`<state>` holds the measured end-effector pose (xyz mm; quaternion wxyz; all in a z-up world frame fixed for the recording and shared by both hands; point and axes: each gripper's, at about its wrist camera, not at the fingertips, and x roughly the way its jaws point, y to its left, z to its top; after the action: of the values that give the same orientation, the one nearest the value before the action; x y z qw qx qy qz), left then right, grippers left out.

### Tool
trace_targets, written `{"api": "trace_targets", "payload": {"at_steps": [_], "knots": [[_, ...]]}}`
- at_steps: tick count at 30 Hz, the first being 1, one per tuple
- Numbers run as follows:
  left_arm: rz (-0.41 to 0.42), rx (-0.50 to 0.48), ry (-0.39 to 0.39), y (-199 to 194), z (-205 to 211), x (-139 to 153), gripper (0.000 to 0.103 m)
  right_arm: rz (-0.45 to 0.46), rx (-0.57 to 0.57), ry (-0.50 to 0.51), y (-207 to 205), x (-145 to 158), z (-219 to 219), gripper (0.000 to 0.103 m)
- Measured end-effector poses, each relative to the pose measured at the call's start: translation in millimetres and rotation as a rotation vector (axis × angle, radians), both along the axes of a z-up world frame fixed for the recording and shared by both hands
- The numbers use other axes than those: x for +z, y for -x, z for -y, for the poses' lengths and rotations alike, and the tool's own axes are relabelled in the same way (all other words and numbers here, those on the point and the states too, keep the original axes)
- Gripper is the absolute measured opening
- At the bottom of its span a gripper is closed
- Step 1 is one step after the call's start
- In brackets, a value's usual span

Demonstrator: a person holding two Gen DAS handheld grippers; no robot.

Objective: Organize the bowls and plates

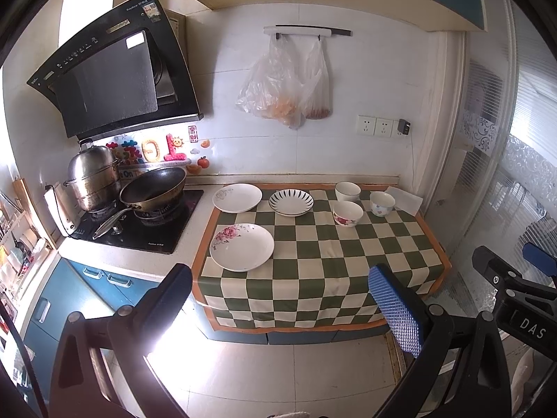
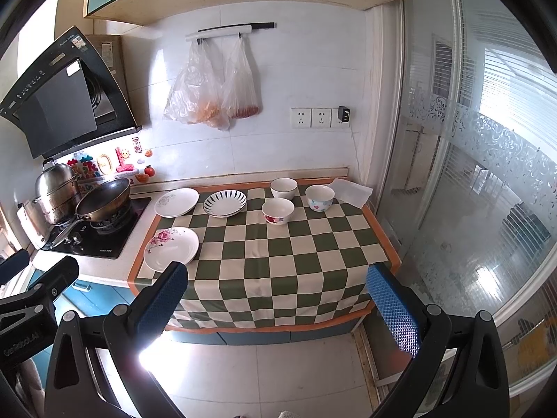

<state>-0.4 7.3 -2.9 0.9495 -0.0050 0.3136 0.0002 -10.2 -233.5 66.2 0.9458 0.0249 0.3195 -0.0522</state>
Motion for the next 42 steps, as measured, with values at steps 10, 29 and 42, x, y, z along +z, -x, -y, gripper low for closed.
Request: {"api": "trace_targets", "payload": {"at_steps": [10, 29, 42], "knots": [[0.004, -0.003, -0.003, -2.3, 1.4, 4.6, 0.103, 0.003, -0.001, 0.001, 0.0, 1.7, 0.2, 0.103], [0.005, -0.003, -0.006, -4.9, 3.8, 8.3, 0.103, 0.003, -0.001, -0.003, -1.2, 4.3, 2.0, 0.103], [0.004, -0.006, -0.005, -6.4, 0.4, 9.6, 0.103, 0.000, 0.001, -0.005, -1.8, 3.5, 2.2, 0.103]]}}
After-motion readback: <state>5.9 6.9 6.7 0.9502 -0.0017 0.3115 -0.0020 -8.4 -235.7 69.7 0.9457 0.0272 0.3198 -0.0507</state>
